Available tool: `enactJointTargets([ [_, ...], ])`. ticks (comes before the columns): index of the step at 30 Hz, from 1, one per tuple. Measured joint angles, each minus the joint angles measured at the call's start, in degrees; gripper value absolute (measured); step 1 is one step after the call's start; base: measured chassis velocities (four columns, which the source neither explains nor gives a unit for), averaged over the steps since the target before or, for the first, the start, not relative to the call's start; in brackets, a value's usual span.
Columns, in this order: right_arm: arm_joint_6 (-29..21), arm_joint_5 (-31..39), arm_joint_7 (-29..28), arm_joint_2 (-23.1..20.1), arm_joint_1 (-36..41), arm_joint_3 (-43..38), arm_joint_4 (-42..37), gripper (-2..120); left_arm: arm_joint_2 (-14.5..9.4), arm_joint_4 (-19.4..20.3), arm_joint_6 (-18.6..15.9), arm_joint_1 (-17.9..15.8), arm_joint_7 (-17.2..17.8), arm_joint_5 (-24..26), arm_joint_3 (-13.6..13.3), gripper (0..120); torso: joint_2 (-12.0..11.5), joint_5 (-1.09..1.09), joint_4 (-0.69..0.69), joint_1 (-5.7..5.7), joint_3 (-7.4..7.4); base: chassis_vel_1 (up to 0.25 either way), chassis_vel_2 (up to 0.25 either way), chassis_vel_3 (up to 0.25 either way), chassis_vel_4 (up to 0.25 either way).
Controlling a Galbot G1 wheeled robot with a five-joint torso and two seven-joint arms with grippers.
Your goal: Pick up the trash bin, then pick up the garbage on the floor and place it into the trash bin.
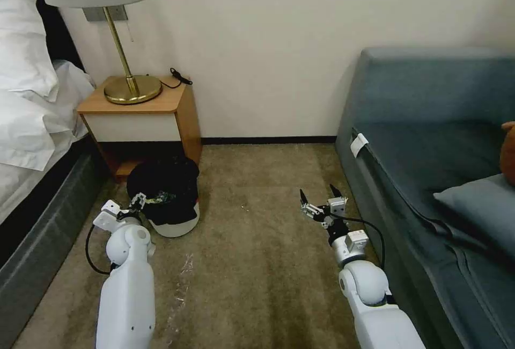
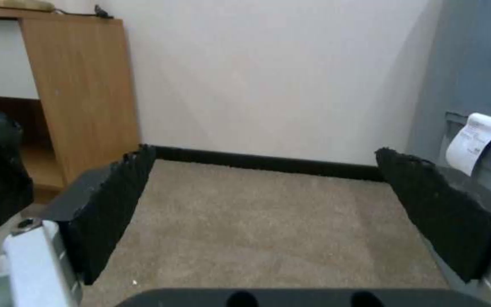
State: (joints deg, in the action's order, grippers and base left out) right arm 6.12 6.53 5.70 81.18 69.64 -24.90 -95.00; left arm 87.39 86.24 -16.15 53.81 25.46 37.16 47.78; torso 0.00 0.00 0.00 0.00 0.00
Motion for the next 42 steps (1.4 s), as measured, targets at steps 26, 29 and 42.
enactJointTargets([
  [26, 1.17, 1.68, -5.11, 1.64, 0.3, -0.33, -0.75, 100, -0.98, 15.24, 4.6, 9.27, -28.86, -29.58, -2.51, 100, 0.0, 0.0, 0.01, 0.0, 0.0, 0.0, 0.0, 0.0, 0.0],
  [29, 1.18, 2.71, -5.37, 1.59, 0.52, -0.71, -1.14, 100, -0.47, 15.24, 6.16, 9.36, -30.32, -30.22, -3.72, 100, 0.0, 0.0, 0.0, 0.0, 0.0, 0.0, 0.0, 0.0, 0.0],
  [42, 4.32, 0.42, -3.72, 2.06, 0.59, -2.63, 1.97, 100, -0.09, 13.11, 9.57, 11.33, -34.24, -32.11, -7.63, 100, 0.0, 0.0, 0.0, 0.0, 0.0, 0.0, 0.0, 0.0, 0.0],
])
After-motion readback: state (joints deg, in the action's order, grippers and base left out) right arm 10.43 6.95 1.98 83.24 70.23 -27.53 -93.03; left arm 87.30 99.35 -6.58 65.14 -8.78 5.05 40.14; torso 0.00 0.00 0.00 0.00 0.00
